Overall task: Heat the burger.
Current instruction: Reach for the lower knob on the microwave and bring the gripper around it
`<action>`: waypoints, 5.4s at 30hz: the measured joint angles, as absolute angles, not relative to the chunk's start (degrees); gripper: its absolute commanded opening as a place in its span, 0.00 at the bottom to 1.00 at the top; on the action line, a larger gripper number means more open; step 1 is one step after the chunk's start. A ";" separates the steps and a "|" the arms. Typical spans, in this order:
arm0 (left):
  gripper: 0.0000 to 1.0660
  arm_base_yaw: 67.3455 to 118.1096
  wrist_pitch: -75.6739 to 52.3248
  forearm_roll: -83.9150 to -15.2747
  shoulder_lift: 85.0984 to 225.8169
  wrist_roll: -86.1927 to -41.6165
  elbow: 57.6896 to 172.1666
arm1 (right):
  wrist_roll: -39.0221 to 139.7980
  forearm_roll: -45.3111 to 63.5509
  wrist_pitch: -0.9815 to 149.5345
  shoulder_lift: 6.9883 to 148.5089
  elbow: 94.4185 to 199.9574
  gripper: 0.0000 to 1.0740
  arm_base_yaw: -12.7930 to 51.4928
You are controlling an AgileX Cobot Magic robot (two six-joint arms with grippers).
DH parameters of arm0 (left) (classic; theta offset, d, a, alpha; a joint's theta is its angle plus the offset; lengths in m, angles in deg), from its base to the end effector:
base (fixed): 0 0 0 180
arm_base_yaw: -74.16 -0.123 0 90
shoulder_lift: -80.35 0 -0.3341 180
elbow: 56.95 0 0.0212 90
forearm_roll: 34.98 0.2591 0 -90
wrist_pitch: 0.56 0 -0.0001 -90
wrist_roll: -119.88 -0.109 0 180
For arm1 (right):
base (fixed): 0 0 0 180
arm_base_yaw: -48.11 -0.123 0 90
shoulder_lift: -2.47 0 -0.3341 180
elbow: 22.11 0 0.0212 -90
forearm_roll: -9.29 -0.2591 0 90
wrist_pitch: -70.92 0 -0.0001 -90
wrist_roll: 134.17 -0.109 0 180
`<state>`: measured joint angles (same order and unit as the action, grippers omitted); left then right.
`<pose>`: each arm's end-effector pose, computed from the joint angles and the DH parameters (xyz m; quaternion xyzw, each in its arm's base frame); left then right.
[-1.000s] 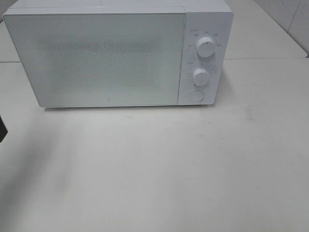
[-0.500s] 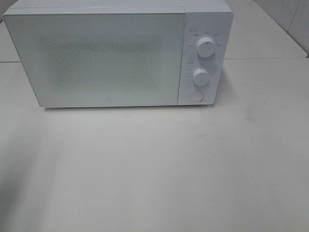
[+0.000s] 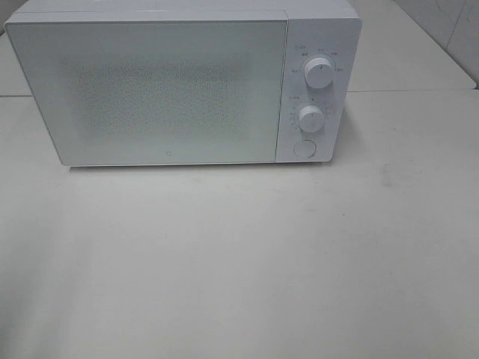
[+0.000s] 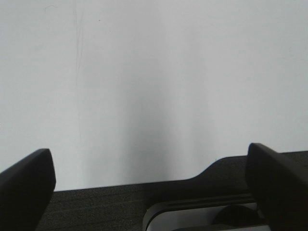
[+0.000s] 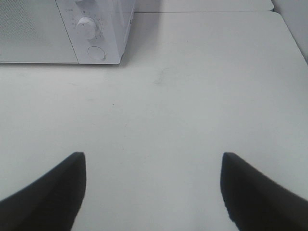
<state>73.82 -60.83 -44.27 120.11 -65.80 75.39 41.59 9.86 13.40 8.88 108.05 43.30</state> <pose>0.0593 -0.0149 0.2786 0.0256 0.9572 -0.0640 0.2811 -0.0285 -0.0033 0.2779 -0.0041 0.8376 0.0381 0.5450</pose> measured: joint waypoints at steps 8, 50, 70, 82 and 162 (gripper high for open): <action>0.94 73.82 -61.98 -41.34 109.62 -63.33 74.59 | 41.59 9.86 13.40 8.88 108.05 0.70 43.30; 0.94 73.82 -62.21 -40.37 86.76 -63.16 74.53 | 41.59 9.29 13.40 8.88 108.05 0.70 43.30; 0.94 73.82 -62.21 -40.37 86.76 -63.16 74.53 | 41.59 9.29 15.23 11.00 108.80 0.70 43.30; 0.94 73.82 -62.21 -40.37 86.76 -63.16 74.53 | 41.54 9.29 19.13 16.79 108.86 0.70 43.30; 0.94 73.82 -62.21 -40.37 86.76 -63.16 74.53 | 56.49 -18.61 128.16 92.13 91.84 0.70 20.44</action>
